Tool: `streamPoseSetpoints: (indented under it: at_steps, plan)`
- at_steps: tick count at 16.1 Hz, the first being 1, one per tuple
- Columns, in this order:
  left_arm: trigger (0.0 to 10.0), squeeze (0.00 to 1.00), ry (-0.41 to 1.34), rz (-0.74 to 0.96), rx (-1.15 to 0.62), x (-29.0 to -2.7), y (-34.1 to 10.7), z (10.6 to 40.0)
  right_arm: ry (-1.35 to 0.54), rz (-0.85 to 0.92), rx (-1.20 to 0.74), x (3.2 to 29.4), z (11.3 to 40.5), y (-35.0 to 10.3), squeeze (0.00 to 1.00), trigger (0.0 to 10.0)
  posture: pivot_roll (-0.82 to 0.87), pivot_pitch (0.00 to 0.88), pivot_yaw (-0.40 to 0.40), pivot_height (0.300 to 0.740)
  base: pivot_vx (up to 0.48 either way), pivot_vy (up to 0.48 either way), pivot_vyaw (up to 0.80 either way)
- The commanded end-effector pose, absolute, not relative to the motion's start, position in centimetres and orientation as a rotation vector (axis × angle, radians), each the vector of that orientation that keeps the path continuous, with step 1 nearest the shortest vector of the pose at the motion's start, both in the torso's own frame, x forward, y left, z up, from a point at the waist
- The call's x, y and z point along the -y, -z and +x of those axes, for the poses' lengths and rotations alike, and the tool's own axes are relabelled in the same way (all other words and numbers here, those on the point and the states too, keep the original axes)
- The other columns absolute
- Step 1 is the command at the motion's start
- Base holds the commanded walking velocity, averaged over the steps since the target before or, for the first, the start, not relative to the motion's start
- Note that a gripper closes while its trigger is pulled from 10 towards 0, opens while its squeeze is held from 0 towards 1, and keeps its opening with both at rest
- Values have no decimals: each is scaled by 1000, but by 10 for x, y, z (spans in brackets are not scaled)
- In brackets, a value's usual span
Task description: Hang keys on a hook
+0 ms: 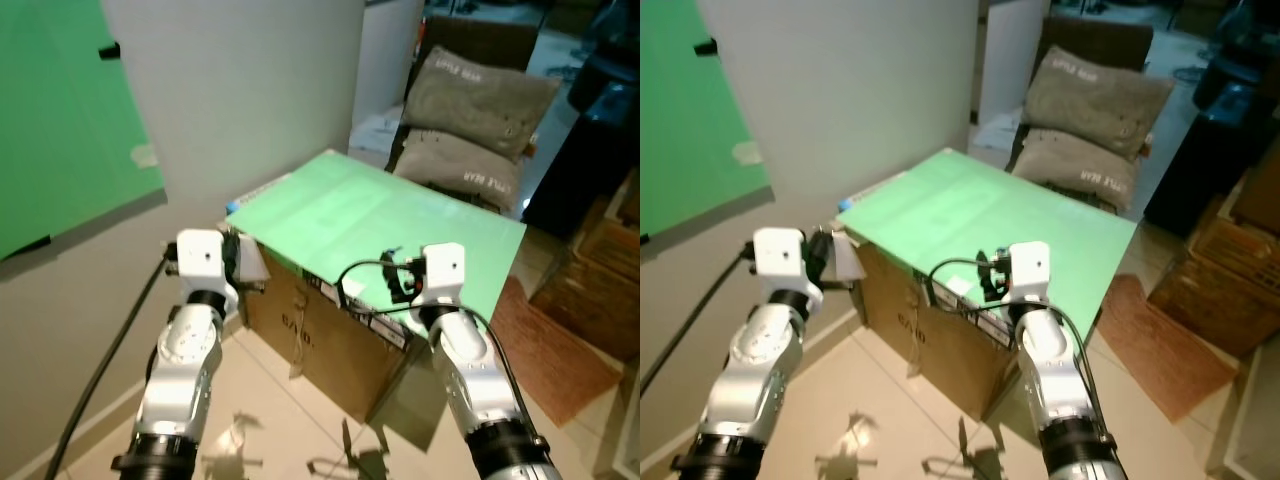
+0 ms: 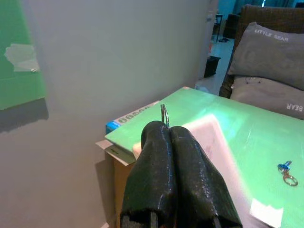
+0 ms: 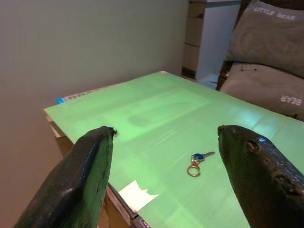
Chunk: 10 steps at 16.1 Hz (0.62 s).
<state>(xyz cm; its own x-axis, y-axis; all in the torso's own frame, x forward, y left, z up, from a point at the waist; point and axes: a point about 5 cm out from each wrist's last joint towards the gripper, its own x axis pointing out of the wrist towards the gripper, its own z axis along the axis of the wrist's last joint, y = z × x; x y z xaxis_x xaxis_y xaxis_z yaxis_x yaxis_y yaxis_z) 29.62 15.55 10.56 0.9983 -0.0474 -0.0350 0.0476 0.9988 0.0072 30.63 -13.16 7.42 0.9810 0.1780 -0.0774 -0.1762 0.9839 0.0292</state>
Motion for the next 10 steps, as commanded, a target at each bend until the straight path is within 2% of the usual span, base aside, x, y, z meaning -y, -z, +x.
streamPoseSetpoints:
  at_steps: [1, 2, 10]
  plan:
    - [10000, 0, 38, 26, -29, -158, -108, 298, -150, 23, -86, 133, 309, -74, 0, 10000, 53, 0, -7, 740, 0, 472, 0]
    - [10000, 0, 27, 28, -26, -158, -107, 298, -141, 15, -89, 135, 310, -74, 0, 10000, 55, 0, -9, 740, 0, 0, 0]
    - [10000, 0, -37, 28, -21, -160, -106, 298, -197, 16, -63, 131, 316, -82, 0, 10000, 63, 0, -52, 740, 0, 0, 686]
